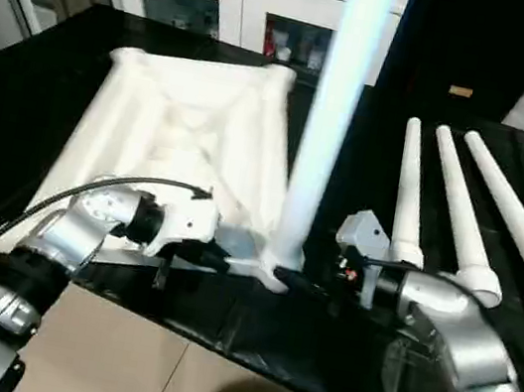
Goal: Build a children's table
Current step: Rotate leg to tighten
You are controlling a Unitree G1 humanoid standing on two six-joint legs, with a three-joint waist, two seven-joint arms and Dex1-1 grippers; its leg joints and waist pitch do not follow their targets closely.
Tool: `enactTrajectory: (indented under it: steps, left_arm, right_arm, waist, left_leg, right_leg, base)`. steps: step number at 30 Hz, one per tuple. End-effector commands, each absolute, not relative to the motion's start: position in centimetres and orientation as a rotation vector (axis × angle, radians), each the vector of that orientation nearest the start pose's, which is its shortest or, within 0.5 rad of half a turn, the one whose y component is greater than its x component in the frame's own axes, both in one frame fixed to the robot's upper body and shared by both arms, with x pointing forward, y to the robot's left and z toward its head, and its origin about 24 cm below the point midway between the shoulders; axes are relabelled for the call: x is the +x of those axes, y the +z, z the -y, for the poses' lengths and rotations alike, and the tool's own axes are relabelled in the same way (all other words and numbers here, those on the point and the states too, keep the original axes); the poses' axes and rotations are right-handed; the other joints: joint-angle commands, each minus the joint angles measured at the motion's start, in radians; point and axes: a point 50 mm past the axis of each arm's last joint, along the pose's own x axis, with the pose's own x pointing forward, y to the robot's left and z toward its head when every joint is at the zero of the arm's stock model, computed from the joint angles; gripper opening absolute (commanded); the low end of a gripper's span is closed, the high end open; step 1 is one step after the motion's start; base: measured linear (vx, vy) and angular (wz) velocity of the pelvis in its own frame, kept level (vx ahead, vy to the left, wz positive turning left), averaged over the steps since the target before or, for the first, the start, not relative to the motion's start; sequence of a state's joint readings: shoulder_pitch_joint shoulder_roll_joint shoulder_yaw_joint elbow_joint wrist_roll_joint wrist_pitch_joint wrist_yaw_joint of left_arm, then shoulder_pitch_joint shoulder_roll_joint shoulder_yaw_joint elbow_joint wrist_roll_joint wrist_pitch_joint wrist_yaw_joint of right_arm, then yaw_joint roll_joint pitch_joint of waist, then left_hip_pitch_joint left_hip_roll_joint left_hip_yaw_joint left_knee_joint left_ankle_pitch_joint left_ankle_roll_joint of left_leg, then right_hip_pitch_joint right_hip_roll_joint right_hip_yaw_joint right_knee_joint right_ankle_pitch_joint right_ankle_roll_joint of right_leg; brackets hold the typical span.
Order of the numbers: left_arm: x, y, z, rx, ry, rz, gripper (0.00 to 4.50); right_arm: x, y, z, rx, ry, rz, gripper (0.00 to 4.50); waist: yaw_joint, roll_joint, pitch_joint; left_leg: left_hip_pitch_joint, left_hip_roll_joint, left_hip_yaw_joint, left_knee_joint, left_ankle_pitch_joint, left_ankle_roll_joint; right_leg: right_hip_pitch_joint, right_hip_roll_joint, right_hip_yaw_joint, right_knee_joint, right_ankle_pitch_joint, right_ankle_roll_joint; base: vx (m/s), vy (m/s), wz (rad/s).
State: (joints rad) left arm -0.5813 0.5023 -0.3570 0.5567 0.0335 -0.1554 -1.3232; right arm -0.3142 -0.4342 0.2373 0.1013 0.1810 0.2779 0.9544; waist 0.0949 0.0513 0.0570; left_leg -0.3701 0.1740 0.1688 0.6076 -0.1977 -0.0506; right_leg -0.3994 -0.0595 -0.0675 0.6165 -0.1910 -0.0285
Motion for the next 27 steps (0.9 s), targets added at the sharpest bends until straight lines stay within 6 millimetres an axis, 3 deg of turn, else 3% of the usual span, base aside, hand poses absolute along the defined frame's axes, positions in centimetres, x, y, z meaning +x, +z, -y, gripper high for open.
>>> enactTrajectory:
  steps: [1,9,21,27]
  left_arm:
    - [30.71,7.49,-14.39,0.706,-1.578,-0.297,0.00]
    - [30.58,7.38,-14.30,0.708,-1.610,-0.299,0.00]
    - [30.46,7.30,-14.37,0.711,-1.624,-0.306,0.00]
    - [30.38,7.27,-14.33,0.697,-1.624,-0.308,0.00]
  right_arm:
    - [27.72,6.34,13.53,-0.241,1.187,-0.308,4.45]
    - [28.33,6.46,13.46,-0.197,1.189,-0.307,3.82]
    - [28.37,6.11,12.92,-0.138,1.208,-0.315,2.84]
    - [28.27,5.97,12.60,-0.116,1.207,-0.306,2.67]
  waist:
    - [-0.003,-0.006,-0.074]
    - [-0.004,-0.008,-0.074]
    - [-0.005,-0.004,-0.073]
    - [-0.006,0.000,-0.073]
  left_leg:
    - [0.008,0.056,-0.015,-0.064,-0.114,0.053]
    - [0.006,0.056,-0.015,-0.063,-0.108,0.059]
    - [0.006,0.056,-0.016,-0.065,-0.117,0.055]
    - [0.007,0.056,-0.017,-0.066,-0.127,0.045]
  right_leg:
    - [0.059,-0.089,0.056,-0.062,-0.109,-0.222]
    - [0.058,-0.088,0.053,-0.064,-0.122,-0.218]
    - [0.057,-0.088,0.052,-0.065,-0.121,-0.224]
    - [0.057,-0.088,0.052,-0.066,-0.124,-0.224]
  base:
    - [0.000,0.000,0.00]
    - [0.000,0.000,0.00]
    - [0.000,0.000,0.00]
    - [0.000,0.000,0.00]
